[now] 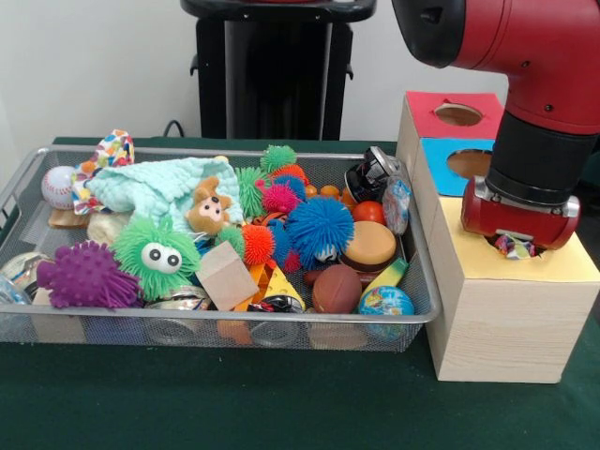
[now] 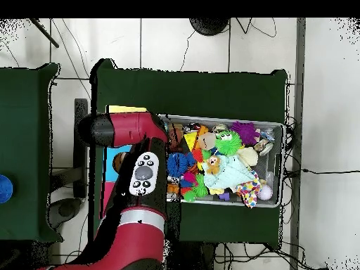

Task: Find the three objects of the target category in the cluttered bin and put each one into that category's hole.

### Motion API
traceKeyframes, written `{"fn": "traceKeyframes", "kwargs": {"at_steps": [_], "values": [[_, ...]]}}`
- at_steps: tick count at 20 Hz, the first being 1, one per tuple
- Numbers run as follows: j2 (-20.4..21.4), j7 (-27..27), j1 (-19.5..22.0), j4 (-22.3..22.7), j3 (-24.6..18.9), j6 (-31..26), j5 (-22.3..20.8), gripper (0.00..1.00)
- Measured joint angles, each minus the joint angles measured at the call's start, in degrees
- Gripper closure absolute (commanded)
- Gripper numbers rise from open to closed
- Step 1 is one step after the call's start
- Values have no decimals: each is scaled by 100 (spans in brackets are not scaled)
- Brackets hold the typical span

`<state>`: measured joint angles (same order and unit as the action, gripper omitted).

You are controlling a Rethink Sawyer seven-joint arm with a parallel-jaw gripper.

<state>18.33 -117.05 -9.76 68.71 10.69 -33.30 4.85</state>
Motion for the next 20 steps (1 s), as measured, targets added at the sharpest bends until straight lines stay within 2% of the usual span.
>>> {"fn": "traceKeyframes", "kwargs": {"at_steps": [7,17,20], "values": [[109,0,-11,83,-10,-160,0,0],[536,0,-18,-5,-27,-1266,89,0],[550,0,-7,-33,-30,-1387,104,0]]}}
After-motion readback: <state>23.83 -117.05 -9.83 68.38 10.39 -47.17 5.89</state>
